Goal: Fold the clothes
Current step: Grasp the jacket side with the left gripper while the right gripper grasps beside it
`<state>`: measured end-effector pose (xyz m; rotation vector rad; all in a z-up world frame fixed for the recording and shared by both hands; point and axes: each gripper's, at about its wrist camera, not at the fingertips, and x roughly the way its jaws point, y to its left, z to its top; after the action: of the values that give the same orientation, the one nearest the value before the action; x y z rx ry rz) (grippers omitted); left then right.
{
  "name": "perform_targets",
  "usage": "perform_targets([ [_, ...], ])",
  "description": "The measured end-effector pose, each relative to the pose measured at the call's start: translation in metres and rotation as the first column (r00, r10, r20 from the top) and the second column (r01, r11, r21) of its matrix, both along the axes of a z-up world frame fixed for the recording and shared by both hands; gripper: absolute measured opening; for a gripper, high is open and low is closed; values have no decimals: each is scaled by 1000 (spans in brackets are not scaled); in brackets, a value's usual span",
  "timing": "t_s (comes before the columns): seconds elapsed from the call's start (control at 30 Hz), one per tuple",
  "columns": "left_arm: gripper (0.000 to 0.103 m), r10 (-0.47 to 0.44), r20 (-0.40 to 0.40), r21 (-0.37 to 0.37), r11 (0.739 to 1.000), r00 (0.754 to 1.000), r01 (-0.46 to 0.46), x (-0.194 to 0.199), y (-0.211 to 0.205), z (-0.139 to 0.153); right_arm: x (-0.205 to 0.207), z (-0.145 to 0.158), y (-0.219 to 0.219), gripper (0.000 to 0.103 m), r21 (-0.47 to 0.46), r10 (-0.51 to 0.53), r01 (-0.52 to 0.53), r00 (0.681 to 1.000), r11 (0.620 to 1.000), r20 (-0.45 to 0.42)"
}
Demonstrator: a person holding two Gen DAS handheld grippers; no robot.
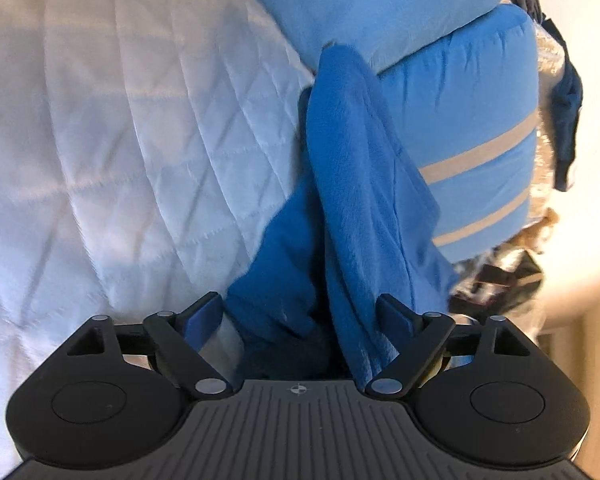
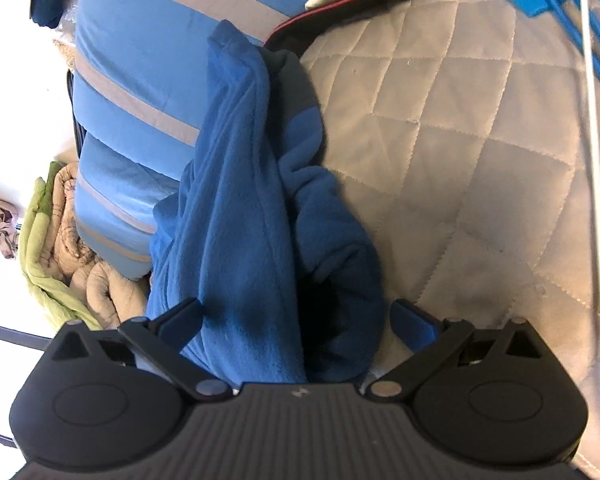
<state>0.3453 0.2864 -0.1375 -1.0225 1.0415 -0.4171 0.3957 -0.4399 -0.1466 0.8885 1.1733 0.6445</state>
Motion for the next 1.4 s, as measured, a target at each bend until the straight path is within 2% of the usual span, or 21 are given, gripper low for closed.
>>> perform_targets([
  [0.13, 94, -56, 14, 0, 998, 998, 56, 11, -15, -1, 5, 0, 13, 103, -10, 37, -37, 999, 999, 1],
  [0.23, 97, -91, 27, 10, 996, 996, 90, 18, -27, -1, 10, 1, 21, 103, -12, 54, -54, 998, 998, 11],
  [0.3, 97, -102, 42, 2, 995, 994, 102, 20, -35, -3, 12, -1, 22, 102, 22, 47, -47, 999, 999, 13],
  [0.33, 94, -97, 46, -9, 995, 994, 98, 19, -38, -3, 13, -2, 23, 102, 50, 40, -41, 999, 998, 13],
  [0.37, 78, -87, 47, -24, 996, 995, 88, 17, -40, -4, 12, -3, 26, 101, 75, 37, -38, 999, 996, 14],
  [0.4, 66, -69, 36, -44, 997, 997, 71, 15, -42, -5, 12, -4, 30, 95, 96, 37, -38, 999, 995, 16],
  [0.43, 57, -44, 16, -43, 998, 999, 44, 12, -44, -5, 11, -5, 34, 84, 118, 37, -39, 999, 992, 19],
  [0.47, 51, -16, -4, -29, 999, 1000, 16, 9, -46, -5, 10, -7, 39, 61, 137, 28, -30, 999, 990, 17],
  [0.5, 49, 4, -8, -18, 1000, 1000, -4, 6, -47, -2, 8, -6, 42, 46, 132, 14, -17, 1000, 991, 27],
  [0.6, 42, 28, 25, 32, 999, 999, -29, -3, -50, 9, -1, -4, 45, 38, 126, -32, 23, 997, 992, 69],
  [0.83, 39, 51, 20, 92, 994, 999, -52, -8, -56, 25, -21, 5, 44, 33, 114, -111, 101, 990, 988, 92],
  [1.0, 38, 26, 6, 134, 991, 1000, -27, -28, -58, 40, -35, 21, 48, 31, 73, -106, 98, 989, 992, 102],
  [1.27, 38, -14, -30, 172, 985, 999, 19, -109, -58, 61, -100, 36, 43, 31, 32, -66, 64, 997, 997, 38],
  [1.4, 38, -12, -49, 163, 986, 999, 20, -158, -54, 55, -143, 40, 44, 31, 8, -42, 42, 999, 999, 6],
])
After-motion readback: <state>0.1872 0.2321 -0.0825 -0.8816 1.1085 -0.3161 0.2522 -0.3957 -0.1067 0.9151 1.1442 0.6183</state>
